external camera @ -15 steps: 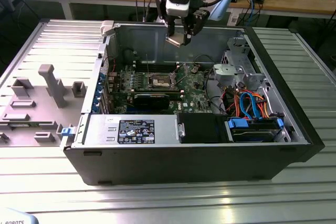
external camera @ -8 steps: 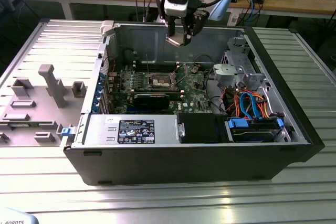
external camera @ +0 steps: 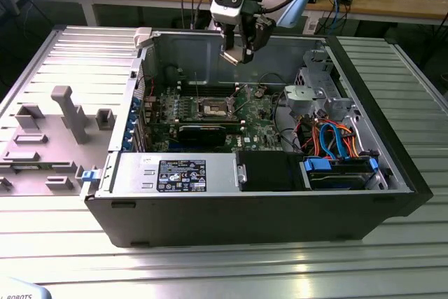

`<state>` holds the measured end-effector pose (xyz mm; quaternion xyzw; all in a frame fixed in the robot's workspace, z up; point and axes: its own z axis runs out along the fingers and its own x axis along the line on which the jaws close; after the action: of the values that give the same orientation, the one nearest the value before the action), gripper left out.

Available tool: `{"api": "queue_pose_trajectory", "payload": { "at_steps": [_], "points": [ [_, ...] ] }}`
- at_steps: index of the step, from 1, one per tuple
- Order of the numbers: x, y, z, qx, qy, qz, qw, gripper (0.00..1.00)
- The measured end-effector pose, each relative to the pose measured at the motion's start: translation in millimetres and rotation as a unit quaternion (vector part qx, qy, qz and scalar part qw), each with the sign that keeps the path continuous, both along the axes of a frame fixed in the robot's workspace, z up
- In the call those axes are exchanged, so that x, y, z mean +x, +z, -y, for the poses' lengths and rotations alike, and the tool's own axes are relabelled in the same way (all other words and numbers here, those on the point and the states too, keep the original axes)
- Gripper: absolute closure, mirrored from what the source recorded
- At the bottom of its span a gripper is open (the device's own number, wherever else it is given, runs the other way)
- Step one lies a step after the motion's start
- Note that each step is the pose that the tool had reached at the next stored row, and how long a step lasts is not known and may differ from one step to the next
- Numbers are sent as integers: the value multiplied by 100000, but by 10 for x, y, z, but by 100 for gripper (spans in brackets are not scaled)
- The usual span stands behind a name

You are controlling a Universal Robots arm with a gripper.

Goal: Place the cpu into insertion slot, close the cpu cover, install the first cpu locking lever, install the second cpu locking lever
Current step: 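Place the cpu into insertion slot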

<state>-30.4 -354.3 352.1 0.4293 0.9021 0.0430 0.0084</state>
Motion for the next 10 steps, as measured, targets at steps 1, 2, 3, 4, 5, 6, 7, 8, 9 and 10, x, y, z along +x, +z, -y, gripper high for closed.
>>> {"api": "queue_pose_trajectory", "payload": {
  "at_steps": [1, 2, 3, 4, 5, 6, 7, 8, 9, 10],
  "points": [
    [0, -5, 0, 2, -835, -52, 99996, 46],
    [0, -15, 0, 6, -2336, -118, 99973, 46],
    [0, -31, 0, 12, -4550, -177, 99896, 46],
    [0, -37, 0, 10, -5329, -190, 99858, 46],
    [0, -42, 0, 9, -6130, -205, 99812, 46],
    [0, -52, 0, 9, -7704, -228, 99703, 46],
    [0, -56, 0, 12, -8505, -234, 99637, 46],
    [0, -56, 0, 12, -9047, -238, 99590, 46],
    [0, -56, 1, 9, -9364, -239, 99560, 46],
    [0, -57, 0, 12, -9387, -238, 99558, 46]
  ]
}}
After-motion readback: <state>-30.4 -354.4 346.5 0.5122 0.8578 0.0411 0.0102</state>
